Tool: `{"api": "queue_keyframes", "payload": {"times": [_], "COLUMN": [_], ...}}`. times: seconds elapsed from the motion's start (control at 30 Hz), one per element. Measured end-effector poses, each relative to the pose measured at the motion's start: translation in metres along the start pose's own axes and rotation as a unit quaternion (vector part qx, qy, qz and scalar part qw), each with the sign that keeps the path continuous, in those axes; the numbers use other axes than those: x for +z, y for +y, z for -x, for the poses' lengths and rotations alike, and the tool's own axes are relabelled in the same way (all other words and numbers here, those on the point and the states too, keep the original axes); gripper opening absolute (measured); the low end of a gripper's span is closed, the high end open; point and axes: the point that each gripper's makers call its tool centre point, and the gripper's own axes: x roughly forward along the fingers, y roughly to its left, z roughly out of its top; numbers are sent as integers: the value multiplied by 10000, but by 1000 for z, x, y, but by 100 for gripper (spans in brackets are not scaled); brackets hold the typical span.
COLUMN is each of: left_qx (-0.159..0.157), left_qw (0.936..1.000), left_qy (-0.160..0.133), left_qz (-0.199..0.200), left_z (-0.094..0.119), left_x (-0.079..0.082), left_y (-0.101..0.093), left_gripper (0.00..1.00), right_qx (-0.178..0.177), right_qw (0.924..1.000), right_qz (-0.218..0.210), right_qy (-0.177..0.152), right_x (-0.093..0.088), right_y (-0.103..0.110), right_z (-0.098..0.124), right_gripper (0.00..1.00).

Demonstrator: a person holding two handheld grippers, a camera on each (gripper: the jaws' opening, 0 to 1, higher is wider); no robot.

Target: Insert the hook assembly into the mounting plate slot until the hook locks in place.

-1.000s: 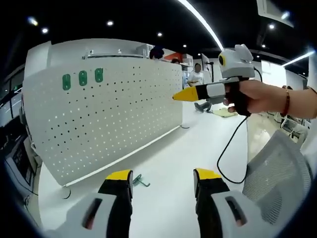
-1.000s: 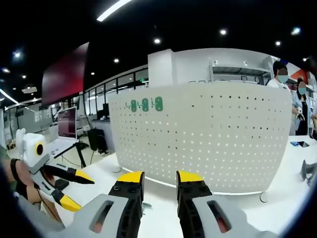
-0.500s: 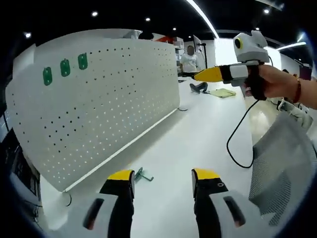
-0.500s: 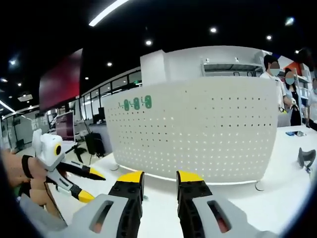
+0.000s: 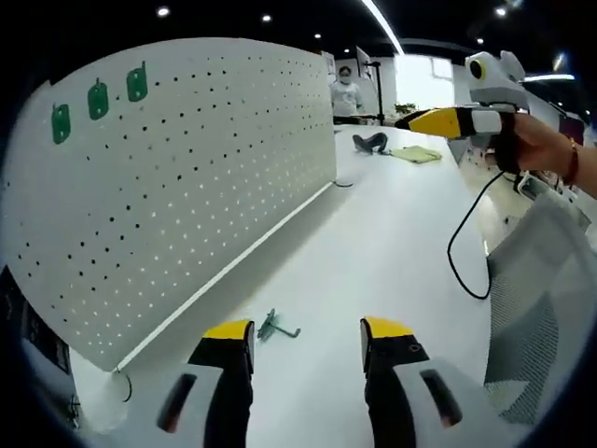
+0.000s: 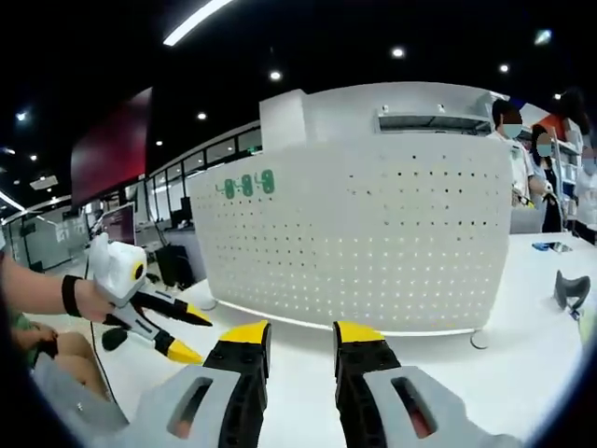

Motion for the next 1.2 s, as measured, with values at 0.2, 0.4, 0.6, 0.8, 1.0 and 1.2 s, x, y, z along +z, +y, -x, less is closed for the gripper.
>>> {"api": "queue_keyframes", "payload": {"times": [0.2, 0.4, 0.6, 0.8, 1.0, 1.2], "left_qx": [-47, -179, -254, -296, -290, -273], "left_qw": [9996, 9983, 9964, 9941, 9914, 9899], "left_qy": [210, 451, 668, 850, 1069, 1169], "left_qz": [-155, -311, -465, -612, -696, -755], "left_z": [-10, -22, -32, -45, -51, -57], "left_x": [-5, -13, -20, -30, -40, -47], "left_y": [8, 10, 12, 17, 24, 33], "left_gripper": [46, 42, 40, 37, 33, 30], "right_qx": [2, 11, 13, -2, -63, -44], "right_qw": [10000, 9997, 9996, 9993, 9984, 9978], "right_qz": [-67, -172, -227, -308, -476, -542], "right_qy": [70, 149, 185, 220, 297, 382], "right_x": [-9, -16, -22, -29, -39, -46], "right_y": [-2, -2, 0, 0, -2, 2], "right_z": [6, 10, 10, 10, 12, 10], "right_gripper": [27, 26, 28, 28, 28, 28]}}
